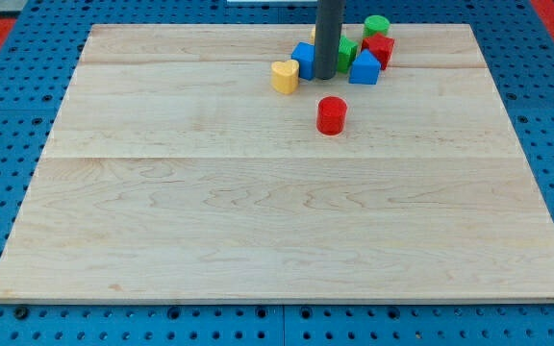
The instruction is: Move the blue cube to the top center of the board
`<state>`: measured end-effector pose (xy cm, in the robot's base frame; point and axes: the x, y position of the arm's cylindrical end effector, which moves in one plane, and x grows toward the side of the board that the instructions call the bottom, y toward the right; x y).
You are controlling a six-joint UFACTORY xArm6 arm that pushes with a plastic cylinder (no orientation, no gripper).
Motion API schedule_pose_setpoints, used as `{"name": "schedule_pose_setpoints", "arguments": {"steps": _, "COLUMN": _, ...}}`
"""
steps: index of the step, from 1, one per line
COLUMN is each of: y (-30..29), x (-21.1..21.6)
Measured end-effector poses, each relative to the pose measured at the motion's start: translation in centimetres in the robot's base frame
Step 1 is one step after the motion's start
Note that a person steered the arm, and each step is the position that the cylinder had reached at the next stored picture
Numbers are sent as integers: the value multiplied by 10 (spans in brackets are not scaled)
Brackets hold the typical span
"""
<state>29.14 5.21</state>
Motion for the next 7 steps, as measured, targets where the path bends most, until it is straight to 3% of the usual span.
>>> {"name": "schedule_pose_setpoints", "arguments": {"steps": 1, "y": -36, "x": -10}}
{"name": "schedule_pose_setpoints", "arguments": {"steps": 4, "y": -43, "x": -70}}
{"name": "schedule_pose_setpoints", "arguments": {"steps": 5, "y": -12, "x": -94}}
{"name": "schedule_pose_setpoints", "arguments": {"steps": 6, "y": 1, "x": -99}}
{"name": "schedule_pose_setpoints", "arguments": {"steps": 7, "y": 51, "x": -99}}
